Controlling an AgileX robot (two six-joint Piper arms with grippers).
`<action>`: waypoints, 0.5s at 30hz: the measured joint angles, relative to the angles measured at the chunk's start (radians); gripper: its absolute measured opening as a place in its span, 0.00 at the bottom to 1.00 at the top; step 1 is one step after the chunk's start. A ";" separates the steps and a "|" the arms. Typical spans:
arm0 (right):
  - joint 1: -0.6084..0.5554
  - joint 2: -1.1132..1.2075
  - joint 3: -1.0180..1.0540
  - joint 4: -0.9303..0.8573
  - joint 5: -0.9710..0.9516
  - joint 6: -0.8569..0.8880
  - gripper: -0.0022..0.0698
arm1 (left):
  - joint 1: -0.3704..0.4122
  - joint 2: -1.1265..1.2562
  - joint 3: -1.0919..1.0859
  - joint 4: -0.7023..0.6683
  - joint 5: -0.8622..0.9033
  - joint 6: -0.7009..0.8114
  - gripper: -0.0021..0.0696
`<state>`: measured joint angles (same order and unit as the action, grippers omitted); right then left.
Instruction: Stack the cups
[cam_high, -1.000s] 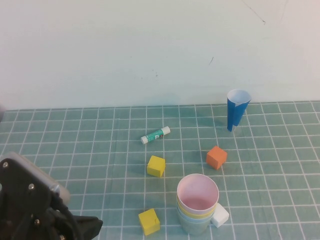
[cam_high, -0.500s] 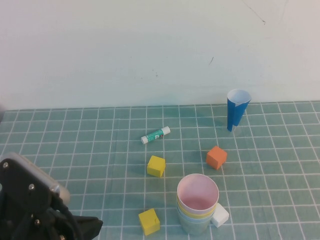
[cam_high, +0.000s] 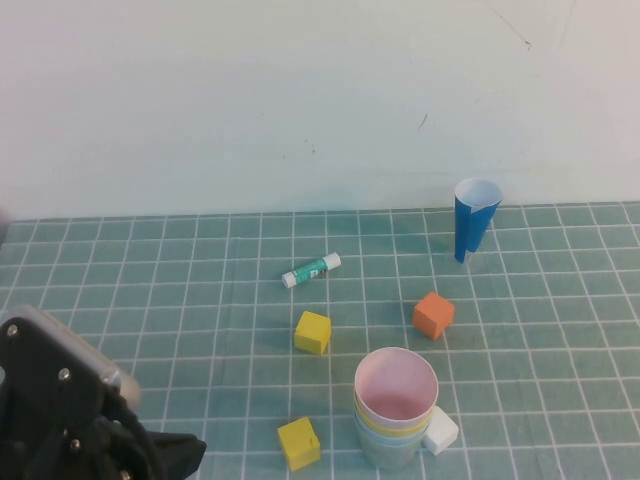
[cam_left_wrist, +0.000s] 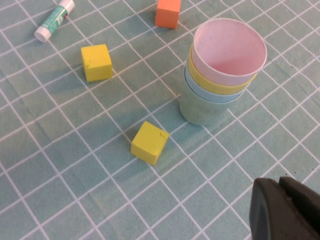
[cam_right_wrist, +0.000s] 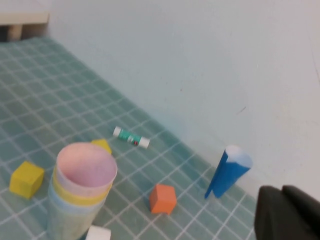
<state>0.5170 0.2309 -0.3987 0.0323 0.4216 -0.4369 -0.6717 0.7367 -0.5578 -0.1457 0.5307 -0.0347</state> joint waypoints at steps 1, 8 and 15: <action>0.000 0.000 0.027 0.002 -0.054 0.000 0.03 | 0.000 0.000 0.000 0.000 0.000 0.000 0.03; -0.015 -0.023 0.248 0.071 -0.285 0.018 0.03 | 0.000 0.000 0.000 0.000 0.000 0.000 0.03; -0.228 -0.204 0.397 0.085 -0.274 0.027 0.03 | 0.000 0.000 0.000 0.000 0.000 0.000 0.03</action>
<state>0.2892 0.0268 -0.0015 0.1175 0.1475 -0.4095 -0.6717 0.7367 -0.5578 -0.1457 0.5307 -0.0347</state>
